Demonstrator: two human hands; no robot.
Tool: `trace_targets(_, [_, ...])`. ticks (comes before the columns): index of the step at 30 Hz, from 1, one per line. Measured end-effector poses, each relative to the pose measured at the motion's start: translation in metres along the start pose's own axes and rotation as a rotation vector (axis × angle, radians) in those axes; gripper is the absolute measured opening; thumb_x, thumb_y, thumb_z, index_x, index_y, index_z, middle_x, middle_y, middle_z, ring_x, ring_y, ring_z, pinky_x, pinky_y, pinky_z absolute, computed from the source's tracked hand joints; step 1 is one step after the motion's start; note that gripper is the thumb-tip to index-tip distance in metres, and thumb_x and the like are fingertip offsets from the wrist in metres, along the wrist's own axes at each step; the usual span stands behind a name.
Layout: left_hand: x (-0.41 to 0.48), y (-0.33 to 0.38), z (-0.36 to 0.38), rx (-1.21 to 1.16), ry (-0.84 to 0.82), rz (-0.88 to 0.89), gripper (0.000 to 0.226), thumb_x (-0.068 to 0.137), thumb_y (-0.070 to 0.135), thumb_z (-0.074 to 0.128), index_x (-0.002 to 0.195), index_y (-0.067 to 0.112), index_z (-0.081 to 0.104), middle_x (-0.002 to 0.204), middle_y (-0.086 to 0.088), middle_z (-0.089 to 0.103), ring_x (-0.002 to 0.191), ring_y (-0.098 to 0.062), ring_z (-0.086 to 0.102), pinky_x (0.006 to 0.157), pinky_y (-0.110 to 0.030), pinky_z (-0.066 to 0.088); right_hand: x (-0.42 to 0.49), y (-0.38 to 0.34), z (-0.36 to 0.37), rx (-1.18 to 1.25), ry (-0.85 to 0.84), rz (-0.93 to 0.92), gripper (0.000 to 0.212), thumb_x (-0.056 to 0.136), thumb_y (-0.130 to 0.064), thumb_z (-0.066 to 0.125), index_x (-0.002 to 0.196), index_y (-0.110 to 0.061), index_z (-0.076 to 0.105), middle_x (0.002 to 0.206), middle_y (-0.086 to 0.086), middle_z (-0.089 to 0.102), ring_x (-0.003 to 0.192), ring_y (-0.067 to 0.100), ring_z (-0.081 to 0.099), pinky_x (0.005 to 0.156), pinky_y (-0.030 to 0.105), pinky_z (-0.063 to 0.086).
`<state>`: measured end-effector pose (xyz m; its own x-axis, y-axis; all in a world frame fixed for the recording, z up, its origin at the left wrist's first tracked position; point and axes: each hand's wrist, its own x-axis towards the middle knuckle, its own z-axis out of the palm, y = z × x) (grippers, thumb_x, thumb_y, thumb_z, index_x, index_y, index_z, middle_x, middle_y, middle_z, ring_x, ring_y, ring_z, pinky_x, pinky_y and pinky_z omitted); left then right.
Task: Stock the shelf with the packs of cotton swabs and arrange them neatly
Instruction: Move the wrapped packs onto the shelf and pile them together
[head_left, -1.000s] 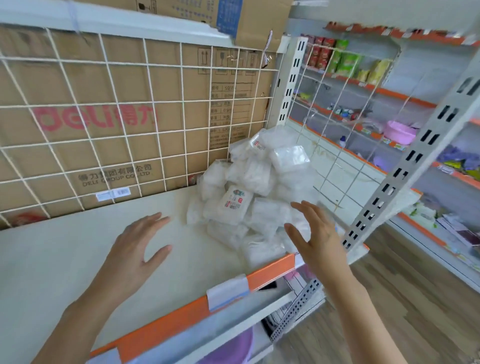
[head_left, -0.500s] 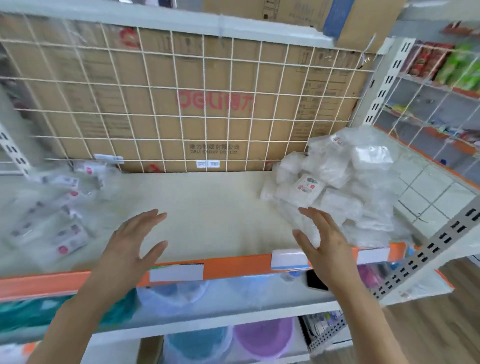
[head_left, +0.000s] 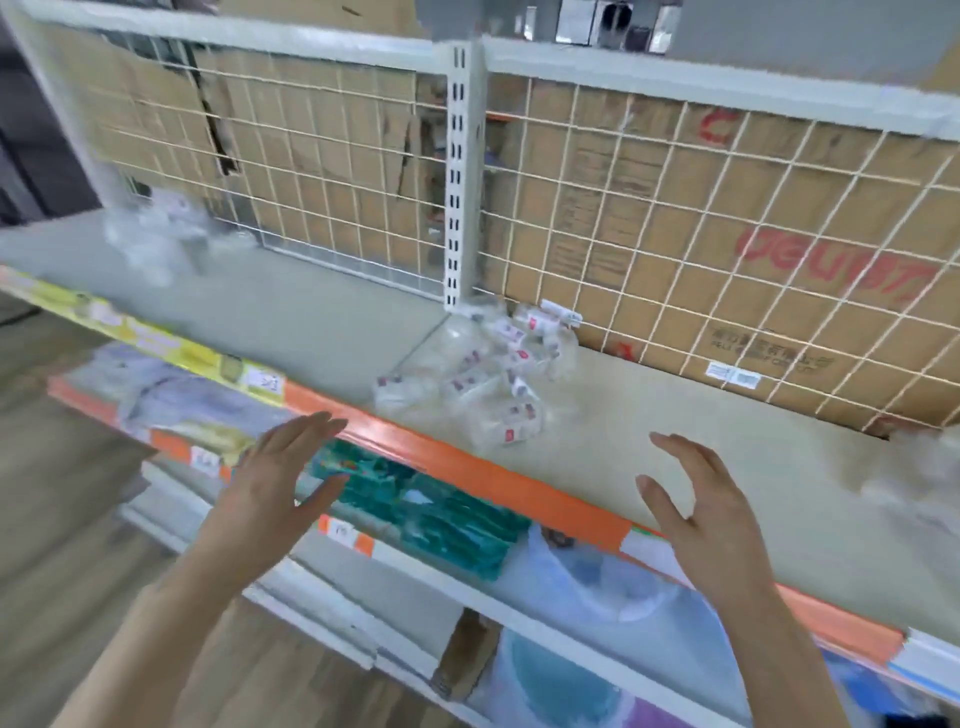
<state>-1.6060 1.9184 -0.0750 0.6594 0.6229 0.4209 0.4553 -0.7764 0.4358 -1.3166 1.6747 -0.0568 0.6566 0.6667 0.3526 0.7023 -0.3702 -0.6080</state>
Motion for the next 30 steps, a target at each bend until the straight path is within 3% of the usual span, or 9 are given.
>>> trace_targets(2, [-0.013, -0.029, -0.025, 0.034, 0.022, -0.053, 0.057, 0.081, 0.049, 0.043, 0.125, 0.016, 0.058, 0.126, -0.006, 0.059, 0.113, -0.023, 0.053, 0.09, -0.047, 0.046, 0.002, -0.025, 0.025, 0.013, -0.025, -0.015, 0.036, 0.09, -0.025, 0.06, 0.126, -0.019, 0.056, 0.131, 0.005, 0.052, 0.118, 0.026, 0.051, 0.089, 0.034, 0.041])
trace_targets(5, [-0.033, -0.07, -0.059, 0.09, 0.026, -0.128, 0.06, 0.083, 0.054, 0.038, 0.129, 0.019, 0.056, 0.129, 0.002, 0.055, 0.116, -0.014, 0.044, 0.09, -0.038, 0.039, 0.003, -0.06, 0.063, 0.018, -0.043, -0.044, 0.035, 0.09, -0.022, 0.061, 0.124, -0.018, 0.056, 0.127, 0.005, 0.054, 0.118, 0.026, 0.051, 0.092, 0.039, 0.042])
trace_targets(8, [-0.05, -0.113, -0.091, 0.125, 0.03, -0.19, 0.061, 0.083, 0.056, 0.037, 0.13, 0.022, 0.054, 0.129, 0.003, 0.056, 0.112, -0.02, 0.05, 0.088, -0.035, 0.039, 0.005, -0.097, 0.101, 0.034, -0.054, -0.093, 0.035, 0.087, -0.015, 0.063, 0.121, -0.013, 0.058, 0.122, 0.007, 0.057, 0.117, 0.029, 0.051, 0.089, 0.027, 0.036])
trace_targets(12, [-0.075, -0.161, -0.135, 0.138, 0.031, -0.226, 0.061, 0.087, 0.058, 0.036, 0.13, 0.019, 0.054, 0.131, 0.003, 0.054, 0.119, -0.024, 0.052, 0.093, -0.047, 0.044, 0.009, -0.147, 0.145, 0.064, -0.099, -0.129, 0.038, 0.091, -0.038, 0.056, 0.123, -0.016, 0.057, 0.128, 0.007, 0.054, 0.123, 0.025, 0.047, 0.092, 0.031, 0.036])
trace_targets(16, [-0.098, -0.19, -0.166, 0.175, 0.076, -0.24, 0.072, 0.09, 0.069, 0.021, 0.13, 0.019, 0.055, 0.131, 0.004, 0.053, 0.121, -0.02, 0.048, 0.093, -0.041, 0.042, 0.015, -0.191, 0.182, 0.109, -0.158, -0.189, 0.036, 0.089, -0.022, 0.06, 0.124, -0.018, 0.057, 0.131, 0.004, 0.053, 0.124, 0.024, 0.045, 0.095, 0.029, 0.033])
trace_targets(21, [-0.116, -0.217, -0.175, 0.152, 0.13, -0.34, 0.047, 0.088, 0.052, 0.036, 0.131, 0.037, 0.041, 0.129, 0.001, 0.053, 0.119, -0.025, 0.05, 0.093, -0.047, 0.044, 0.038, -0.227, 0.225, 0.142, -0.251, -0.256, 0.035, 0.089, -0.02, 0.06, 0.124, -0.019, 0.056, 0.131, 0.003, 0.051, 0.126, 0.02, 0.043, 0.098, 0.027, 0.031])
trace_targets(24, [-0.118, -0.24, -0.174, 0.171, 0.125, -0.389, 0.05, 0.09, 0.06, 0.034, 0.13, 0.032, 0.042, 0.13, 0.0, 0.053, 0.116, -0.023, 0.05, 0.091, -0.045, 0.044, 0.057, -0.242, 0.252, 0.158, -0.282, -0.304, 0.036, 0.089, -0.021, 0.059, 0.124, -0.02, 0.056, 0.13, 0.001, 0.052, 0.125, 0.019, 0.045, 0.098, 0.028, 0.032])
trace_targets(30, [-0.079, -0.288, -0.178, 0.262, 0.2, -0.449, 0.053, 0.084, 0.047, 0.041, 0.129, 0.022, 0.051, 0.131, 0.001, 0.053, 0.114, -0.017, 0.045, 0.089, -0.037, 0.04, 0.119, -0.273, 0.306, 0.199, -0.31, -0.349, 0.033, 0.092, -0.027, 0.057, 0.124, -0.021, 0.056, 0.132, 0.001, 0.051, 0.127, 0.019, 0.044, 0.096, 0.03, 0.034])
